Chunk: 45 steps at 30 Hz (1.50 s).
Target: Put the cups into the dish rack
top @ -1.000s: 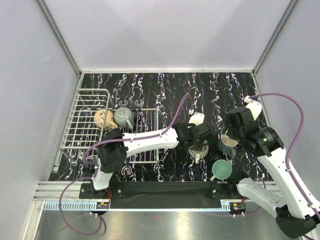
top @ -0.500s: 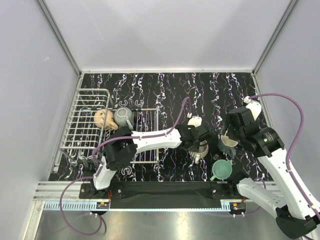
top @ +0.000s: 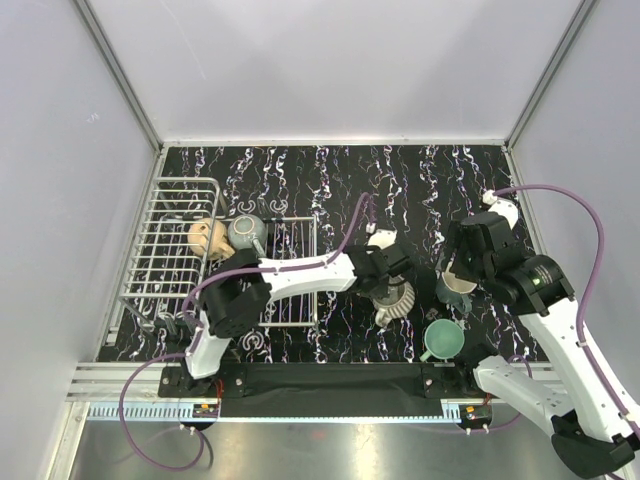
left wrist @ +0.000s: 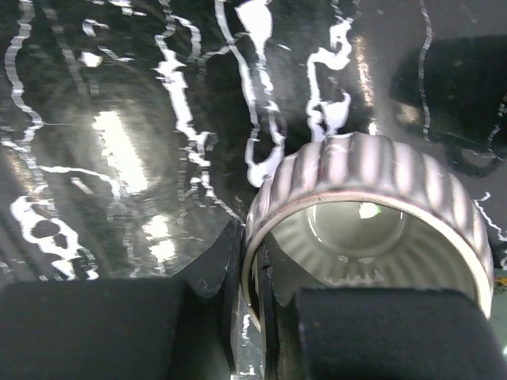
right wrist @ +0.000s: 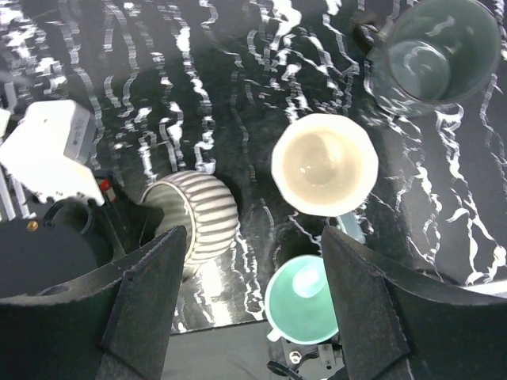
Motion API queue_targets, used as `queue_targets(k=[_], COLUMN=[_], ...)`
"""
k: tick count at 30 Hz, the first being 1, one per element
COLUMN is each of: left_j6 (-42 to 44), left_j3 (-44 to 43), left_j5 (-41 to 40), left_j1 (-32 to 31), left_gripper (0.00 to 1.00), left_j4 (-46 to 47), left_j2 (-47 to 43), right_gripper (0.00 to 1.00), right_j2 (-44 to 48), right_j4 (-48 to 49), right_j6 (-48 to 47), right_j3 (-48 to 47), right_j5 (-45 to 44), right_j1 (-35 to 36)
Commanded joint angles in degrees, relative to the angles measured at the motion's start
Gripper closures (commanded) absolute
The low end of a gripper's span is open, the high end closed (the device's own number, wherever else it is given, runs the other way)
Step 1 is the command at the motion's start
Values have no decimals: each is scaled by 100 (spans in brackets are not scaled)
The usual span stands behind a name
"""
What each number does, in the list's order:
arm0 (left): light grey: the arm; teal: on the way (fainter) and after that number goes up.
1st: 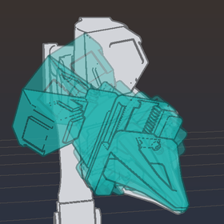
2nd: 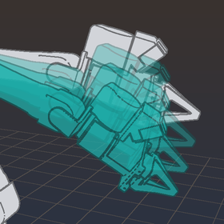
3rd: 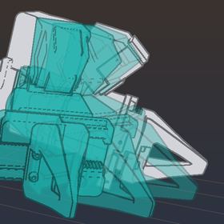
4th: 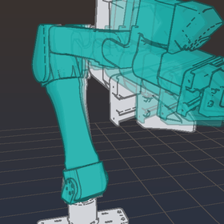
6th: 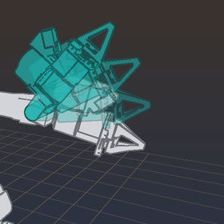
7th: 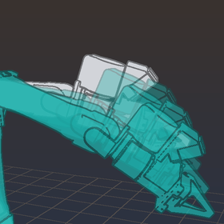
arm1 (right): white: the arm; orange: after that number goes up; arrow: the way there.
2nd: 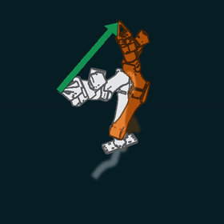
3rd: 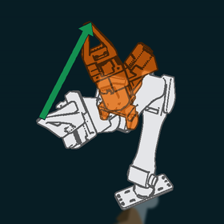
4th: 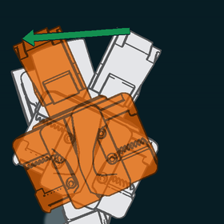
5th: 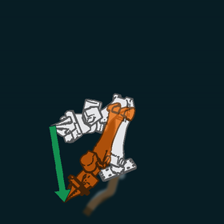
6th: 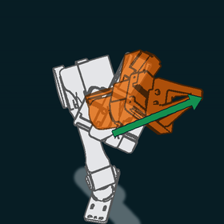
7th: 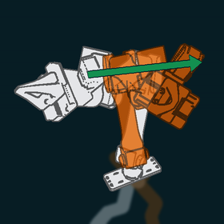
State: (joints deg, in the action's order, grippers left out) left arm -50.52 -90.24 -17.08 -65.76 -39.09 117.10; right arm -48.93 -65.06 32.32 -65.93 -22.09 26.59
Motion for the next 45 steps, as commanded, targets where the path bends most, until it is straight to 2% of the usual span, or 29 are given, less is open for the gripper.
queue_targets(k=[1, 6, 9, 12, 18, 19, 22, 27, 31, 38, 42, 45], left_j6=[25, 34, -36, -124, -440, -493, -634, -1002, -1372, -1882, -2005, -2102], left_j3=[216, 805, 1235, 1771, 2782, 2879, 3204, 3863, 4259, 4479, 4664, 4857], left_j5=[-23, -120, -120, -76, -50, -76, -321, -682, -665, -270, -138, -41], left_j1=[142, 344, 546, 783, 1354, 1416, 1548, 1575, 1575, 1575, 1575, 1575], left_gripper=[100, 100, 100, 100, 100, 100, 100, 100, 100, 100, 100, 100], left_j4=[288, 349, 384, 683, 1227, 1385, 1684, 2580, 3221, 3856, 4039, 4287], left_j2=[-1054, -2224, -3129, -4383, -6335, -6540, -7287, -8289, -8537, -8520, -8563, -8625], right_gripper=[23, 21, 20, 20, 16, 15, 13, 8, 9, 22, 29, 36], right_j2=[6, -117, -414, -644, -758, -793, -829, -933, -1268, -1839, -1927, -2042], right_j4=[160, 581, 819, 1187, 2654, 3222, 4373, 5617, 6276, 7655, 8244, 8281], right_j6=[-374, -761, -937, -955, -394, -114, 529, 1100, 1172, 1716, 2032, 2086], right_j3=[-359, -517, -596, -518, -70, 18, 317, 529, 441, 476, 590, 538], right_j5=[397, 1626, 2707, 3674, 5440, 6078, 6715, 6744, 6296, 5954, 5813, 5725], right_j1=[-22, -22, -13, -13, -5, -5, 162, 916, 1664, 2315, 2342, 2351])
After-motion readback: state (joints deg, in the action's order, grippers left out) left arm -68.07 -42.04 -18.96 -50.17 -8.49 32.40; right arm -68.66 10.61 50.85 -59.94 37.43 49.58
